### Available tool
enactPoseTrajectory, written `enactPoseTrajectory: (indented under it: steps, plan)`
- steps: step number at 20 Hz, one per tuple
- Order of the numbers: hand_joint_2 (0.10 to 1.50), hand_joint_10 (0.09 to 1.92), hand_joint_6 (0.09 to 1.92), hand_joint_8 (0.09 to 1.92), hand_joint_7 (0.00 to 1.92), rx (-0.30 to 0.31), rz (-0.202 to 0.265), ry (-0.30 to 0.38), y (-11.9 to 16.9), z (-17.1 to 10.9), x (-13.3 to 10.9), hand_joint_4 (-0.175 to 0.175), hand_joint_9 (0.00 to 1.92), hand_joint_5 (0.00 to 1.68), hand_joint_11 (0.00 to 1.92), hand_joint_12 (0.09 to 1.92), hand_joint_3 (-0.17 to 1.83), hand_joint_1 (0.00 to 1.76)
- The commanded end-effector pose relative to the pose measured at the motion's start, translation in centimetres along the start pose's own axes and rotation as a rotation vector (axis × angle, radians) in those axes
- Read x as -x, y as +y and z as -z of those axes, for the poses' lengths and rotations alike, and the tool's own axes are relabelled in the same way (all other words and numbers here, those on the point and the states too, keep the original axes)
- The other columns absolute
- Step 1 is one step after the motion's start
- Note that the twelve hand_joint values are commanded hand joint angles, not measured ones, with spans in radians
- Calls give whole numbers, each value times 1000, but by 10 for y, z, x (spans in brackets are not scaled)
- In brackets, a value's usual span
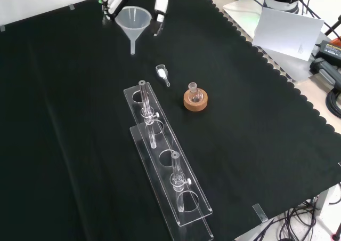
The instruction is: Place the funnel on the round-bottom flask.
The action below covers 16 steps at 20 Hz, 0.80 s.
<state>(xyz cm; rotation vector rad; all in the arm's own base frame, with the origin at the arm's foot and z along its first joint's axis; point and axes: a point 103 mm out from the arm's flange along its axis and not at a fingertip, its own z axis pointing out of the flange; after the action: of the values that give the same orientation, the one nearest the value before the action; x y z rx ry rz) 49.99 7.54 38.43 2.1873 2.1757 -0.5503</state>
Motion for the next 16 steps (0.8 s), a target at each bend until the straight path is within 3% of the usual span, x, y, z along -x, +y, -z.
enactPoseTrajectory:
  steps: [1, 10, 16]
  plan:
    - [853, 527, 99, 467, 981, -16, -20, -36, -37, -18, 6, 8, 615, 694, 0, 1458, 72, 682]
    - [853, 524, 103, 464, 986, -29, 15, -13, -55, -40, -35, 9, 620, 697, 0, 1460, 74, 683]
    - [853, 521, 105, 462, 989, -29, 32, 3, -66, -58, -33, 8, 622, 699, 0, 1462, 76, 685]
